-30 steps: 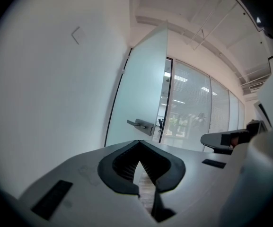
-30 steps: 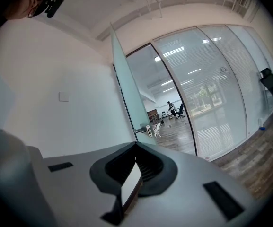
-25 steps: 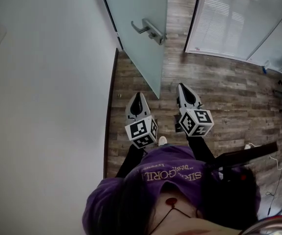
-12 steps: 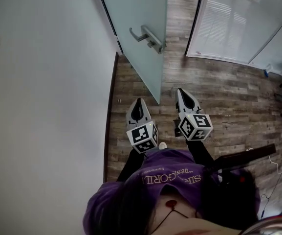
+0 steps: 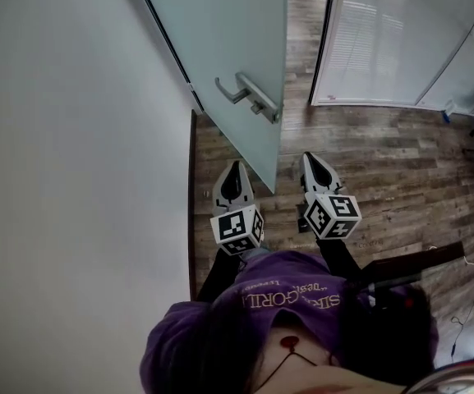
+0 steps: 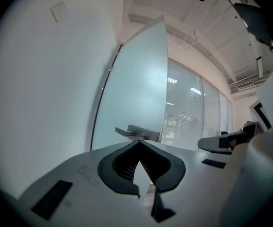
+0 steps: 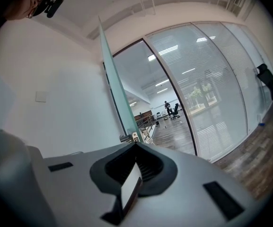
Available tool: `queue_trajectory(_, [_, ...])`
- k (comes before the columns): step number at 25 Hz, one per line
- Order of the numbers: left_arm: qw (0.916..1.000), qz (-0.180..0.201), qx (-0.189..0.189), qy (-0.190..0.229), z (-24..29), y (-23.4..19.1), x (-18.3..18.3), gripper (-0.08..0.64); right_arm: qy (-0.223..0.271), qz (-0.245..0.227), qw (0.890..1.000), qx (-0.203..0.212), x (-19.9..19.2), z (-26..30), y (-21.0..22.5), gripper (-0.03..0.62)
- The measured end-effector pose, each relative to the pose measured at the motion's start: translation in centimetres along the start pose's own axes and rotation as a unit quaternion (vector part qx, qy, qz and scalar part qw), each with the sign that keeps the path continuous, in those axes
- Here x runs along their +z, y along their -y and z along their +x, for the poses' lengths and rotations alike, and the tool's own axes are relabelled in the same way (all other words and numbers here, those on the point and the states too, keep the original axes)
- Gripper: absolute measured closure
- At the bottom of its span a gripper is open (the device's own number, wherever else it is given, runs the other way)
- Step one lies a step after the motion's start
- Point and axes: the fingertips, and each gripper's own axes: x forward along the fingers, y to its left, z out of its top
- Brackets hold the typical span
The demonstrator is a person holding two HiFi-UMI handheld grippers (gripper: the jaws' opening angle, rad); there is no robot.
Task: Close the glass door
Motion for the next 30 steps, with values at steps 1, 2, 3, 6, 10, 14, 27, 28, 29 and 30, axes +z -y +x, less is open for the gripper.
queue_trajectory(1, [0.9995, 0.015, -0.027, -0.005, 1.4, 0.0, 0.6, 0.558, 0.001, 0.001, 1.0, -0.005, 0.6, 1.0, 0.0, 0.606])
queue_trajectory(2, [0.9978, 0.036, -0.054, -0.011, 2.7, 0.2, 0.9, 0.558, 0.001, 0.002, 1.0, -0.01, 1.0, 1.8, 0.1, 0.606])
queue_trajectory(3, [0.9953, 0.061, -0.074, -0.017, 3.8, 0.2, 1.1, 0.558, 0.001, 0.001, 1.0, -0.014, 1.4, 2.3, 0.1, 0.606])
queue_trajectory(6, [0.9885, 0.114, -0.099, -0.015, 7.0, -1.1, 1.7, 0.558, 0.005, 0.001, 1.0, -0.024, 2.0, 3.7, 0.4, 0.606])
queue_trajectory(10, [0.9707, 0.194, -0.141, -0.015, 10.3, -2.4, 2.0, 0.488, 0.01, 0.0, 0.999, -0.041, 2.3, 4.4, 1.0, 0.607])
queue_trajectory(14, [0.9325, 0.327, -0.151, -0.028, 14.0, -4.0, 0.8, 0.446, 0.017, -0.003, 0.998, -0.054, 2.9, 5.1, 1.5, 0.606])
queue_trajectory(27, [0.746, 0.645, -0.166, -0.016, 21.0, -5.2, -0.9, 0.43, 0.01, 0.0, 0.998, -0.067, 2.6, 6.6, 1.0, 0.606])
queue_trajectory(28, [0.7372, 0.655, -0.165, -0.013, 21.3, -5.1, -1.0, 0.426, 0.009, -0.001, 0.998, -0.067, 2.5, 6.8, 1.0, 0.606])
queue_trajectory(29, [0.7278, 0.666, -0.164, -0.009, 21.6, -5.1, -1.1, 0.426, 0.008, -0.002, 0.998, -0.066, 2.4, 7.0, 0.9, 0.606])
queue_trajectory(30, [0.7198, 0.675, -0.162, -0.006, 21.8, -5.0, -1.2, 0.426, 0.007, -0.003, 0.998, -0.066, 2.2, 7.2, 0.8, 0.606])
